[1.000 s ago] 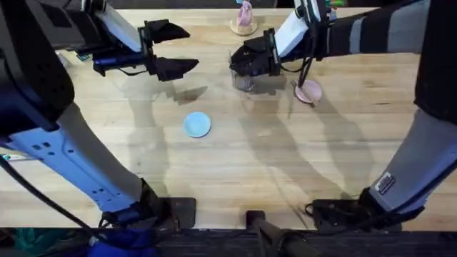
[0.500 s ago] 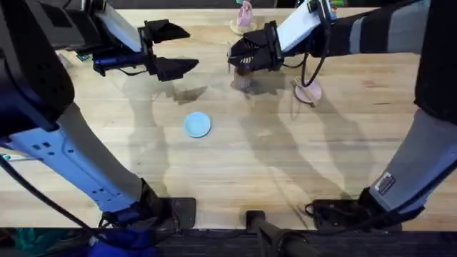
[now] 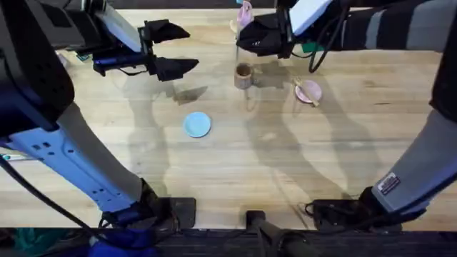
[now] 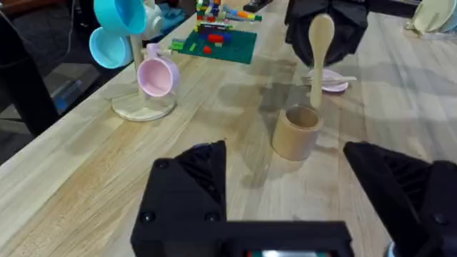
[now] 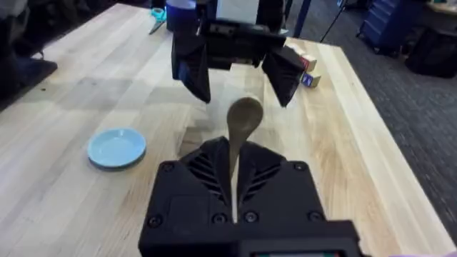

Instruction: Pick up a utensil and set it on the pink plate, then put the other utensil in the container.

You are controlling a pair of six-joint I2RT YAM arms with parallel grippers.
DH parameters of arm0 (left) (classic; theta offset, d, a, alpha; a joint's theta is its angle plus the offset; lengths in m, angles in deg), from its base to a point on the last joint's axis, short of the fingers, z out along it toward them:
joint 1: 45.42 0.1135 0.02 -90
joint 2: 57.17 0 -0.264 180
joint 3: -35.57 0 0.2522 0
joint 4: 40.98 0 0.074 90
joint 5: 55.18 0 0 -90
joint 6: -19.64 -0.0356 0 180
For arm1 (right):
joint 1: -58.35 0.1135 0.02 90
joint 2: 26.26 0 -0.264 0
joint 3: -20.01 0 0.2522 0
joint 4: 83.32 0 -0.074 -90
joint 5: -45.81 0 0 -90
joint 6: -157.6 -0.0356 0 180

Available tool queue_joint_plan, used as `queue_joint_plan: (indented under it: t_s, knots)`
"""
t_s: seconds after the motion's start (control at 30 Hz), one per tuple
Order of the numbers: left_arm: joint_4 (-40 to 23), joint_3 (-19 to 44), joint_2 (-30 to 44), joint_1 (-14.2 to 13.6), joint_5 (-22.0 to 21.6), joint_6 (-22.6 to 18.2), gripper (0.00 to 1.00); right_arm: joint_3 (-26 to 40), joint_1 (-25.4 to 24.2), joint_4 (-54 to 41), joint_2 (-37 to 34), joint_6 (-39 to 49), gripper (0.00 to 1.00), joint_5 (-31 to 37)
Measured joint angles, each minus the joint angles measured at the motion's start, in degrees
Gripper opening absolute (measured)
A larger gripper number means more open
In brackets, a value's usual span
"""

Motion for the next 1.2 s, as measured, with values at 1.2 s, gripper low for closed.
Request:
queue_joint_plan:
  t_s: [1.2]
  knots:
    - [0.0,0.0,0.0,0.0,0.0,0.0,0.993,0.0,-2.0,-20.8,1.1,12.3,0.033,7.0]
